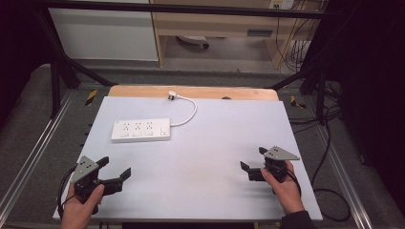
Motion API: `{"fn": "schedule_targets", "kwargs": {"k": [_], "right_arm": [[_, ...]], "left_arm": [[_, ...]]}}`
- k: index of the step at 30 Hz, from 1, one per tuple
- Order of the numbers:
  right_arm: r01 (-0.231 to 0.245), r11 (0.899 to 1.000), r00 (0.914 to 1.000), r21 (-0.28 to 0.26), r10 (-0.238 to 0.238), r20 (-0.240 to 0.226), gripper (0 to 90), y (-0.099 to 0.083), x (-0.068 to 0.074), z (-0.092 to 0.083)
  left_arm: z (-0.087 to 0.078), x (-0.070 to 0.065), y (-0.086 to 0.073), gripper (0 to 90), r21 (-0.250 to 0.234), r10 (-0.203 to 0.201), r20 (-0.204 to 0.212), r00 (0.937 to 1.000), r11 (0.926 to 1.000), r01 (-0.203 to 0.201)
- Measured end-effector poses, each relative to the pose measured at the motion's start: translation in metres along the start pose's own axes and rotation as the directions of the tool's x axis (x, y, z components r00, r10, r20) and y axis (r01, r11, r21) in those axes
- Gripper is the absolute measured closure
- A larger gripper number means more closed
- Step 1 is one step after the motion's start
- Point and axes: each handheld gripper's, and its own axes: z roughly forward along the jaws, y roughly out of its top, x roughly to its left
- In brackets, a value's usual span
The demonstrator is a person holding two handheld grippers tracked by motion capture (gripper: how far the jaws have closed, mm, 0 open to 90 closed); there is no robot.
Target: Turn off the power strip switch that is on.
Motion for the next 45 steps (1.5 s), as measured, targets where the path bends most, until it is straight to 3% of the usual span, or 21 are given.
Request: {"fn": "schedule_targets", "kwargs": {"k": [21, 34, 39, 45], "right_arm": [[-0.019, 1.0, 0.9998, 0.008, 0.018, 0.012, 4.0, 0.0, 0.001, 0.003], [-0.017, 1.0, 0.9999, 0.005, 0.017, 0.004, 3.6, 0.0, 0.002, 0.004], [-0.009, 1.0, 0.9999, 0.005, 0.009, 0.004, 3.6, 0.001, 0.003, 0.004], [-0.012, 1.0, 0.9999, 0.009, 0.012, 0.009, 3.4, 0.001, 0.003, 0.005]], "left_arm": [[-0.001, -0.002, 0.003, 7.2, -0.009, 0.001, 0.002, 1.0, 1.0, -0.001], [0.003, -0.008, 0.008, 7.3, -0.011, 0.026, -0.001, 0.9997, 0.9996, -0.026], [0.0, -0.008, 0.015, 7.7, -0.038, 0.01, 0.004, 0.9999, 0.9992, -0.01], [0.0, -0.006, 0.023, 8.7, -0.02, -0.009, -0.008, 0.9999, 0.9998, 0.009]]}}
